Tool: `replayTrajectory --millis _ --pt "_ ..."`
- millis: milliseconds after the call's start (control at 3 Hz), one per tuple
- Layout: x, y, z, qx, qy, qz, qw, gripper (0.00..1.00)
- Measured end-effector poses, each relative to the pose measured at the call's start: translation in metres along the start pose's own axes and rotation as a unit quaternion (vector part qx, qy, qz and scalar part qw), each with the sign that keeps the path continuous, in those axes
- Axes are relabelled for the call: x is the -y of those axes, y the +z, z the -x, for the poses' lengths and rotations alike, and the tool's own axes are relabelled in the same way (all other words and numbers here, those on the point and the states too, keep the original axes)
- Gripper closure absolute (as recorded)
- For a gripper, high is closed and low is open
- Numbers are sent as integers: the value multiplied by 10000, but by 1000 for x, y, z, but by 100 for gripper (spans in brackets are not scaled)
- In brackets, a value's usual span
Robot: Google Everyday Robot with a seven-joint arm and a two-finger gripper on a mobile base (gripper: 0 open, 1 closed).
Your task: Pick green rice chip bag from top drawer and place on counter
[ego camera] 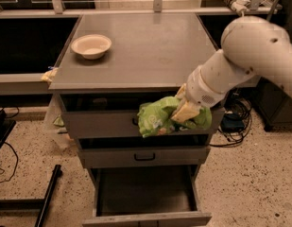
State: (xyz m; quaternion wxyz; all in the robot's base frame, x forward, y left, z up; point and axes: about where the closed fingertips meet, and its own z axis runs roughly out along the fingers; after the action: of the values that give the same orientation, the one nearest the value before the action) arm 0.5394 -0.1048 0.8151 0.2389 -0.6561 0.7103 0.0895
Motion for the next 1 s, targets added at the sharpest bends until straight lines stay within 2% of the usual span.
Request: replayTrajectory --millis 333,667,1000 --pt "20 -60 26 -134 0 -408 9991 100" --pt "32 -87 40 -39 -47 -662 9978 100" --pt "31 -86 39 -43 -46 -651 9979 100"
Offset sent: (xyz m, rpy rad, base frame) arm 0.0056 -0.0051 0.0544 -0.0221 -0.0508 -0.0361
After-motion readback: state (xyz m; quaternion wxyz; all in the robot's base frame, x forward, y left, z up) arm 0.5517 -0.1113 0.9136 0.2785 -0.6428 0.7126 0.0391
